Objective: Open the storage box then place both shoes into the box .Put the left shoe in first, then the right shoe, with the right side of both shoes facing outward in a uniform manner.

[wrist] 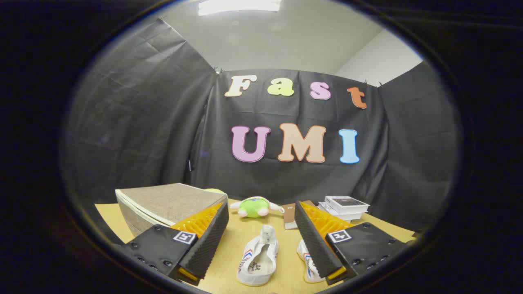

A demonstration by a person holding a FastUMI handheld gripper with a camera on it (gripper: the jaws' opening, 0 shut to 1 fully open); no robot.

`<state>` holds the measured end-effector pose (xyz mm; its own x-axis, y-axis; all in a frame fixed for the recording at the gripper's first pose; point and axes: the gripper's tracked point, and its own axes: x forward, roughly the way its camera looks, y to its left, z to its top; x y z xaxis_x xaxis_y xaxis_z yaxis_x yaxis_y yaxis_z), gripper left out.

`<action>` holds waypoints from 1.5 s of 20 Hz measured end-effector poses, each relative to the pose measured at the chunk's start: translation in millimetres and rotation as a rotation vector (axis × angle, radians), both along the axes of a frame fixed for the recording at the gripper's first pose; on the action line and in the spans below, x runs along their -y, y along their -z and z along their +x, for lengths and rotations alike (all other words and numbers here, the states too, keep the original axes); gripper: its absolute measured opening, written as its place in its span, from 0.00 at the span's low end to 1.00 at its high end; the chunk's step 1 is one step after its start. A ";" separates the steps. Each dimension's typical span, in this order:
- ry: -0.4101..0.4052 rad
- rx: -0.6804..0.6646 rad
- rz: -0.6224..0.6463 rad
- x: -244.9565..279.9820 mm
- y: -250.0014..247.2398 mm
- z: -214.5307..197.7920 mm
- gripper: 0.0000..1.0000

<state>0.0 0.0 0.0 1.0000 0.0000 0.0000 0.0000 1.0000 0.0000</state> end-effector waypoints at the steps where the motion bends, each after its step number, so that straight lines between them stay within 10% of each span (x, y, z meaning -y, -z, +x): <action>1: 0.000 -0.003 0.000 0.0 1.8 0.7 0.98; 16: -0.082 0.097 0.145 -15.5 -23.9 -5.9 0.98; 30: -0.264 0.342 1.073 -30.5 -71.8 -20.9 0.98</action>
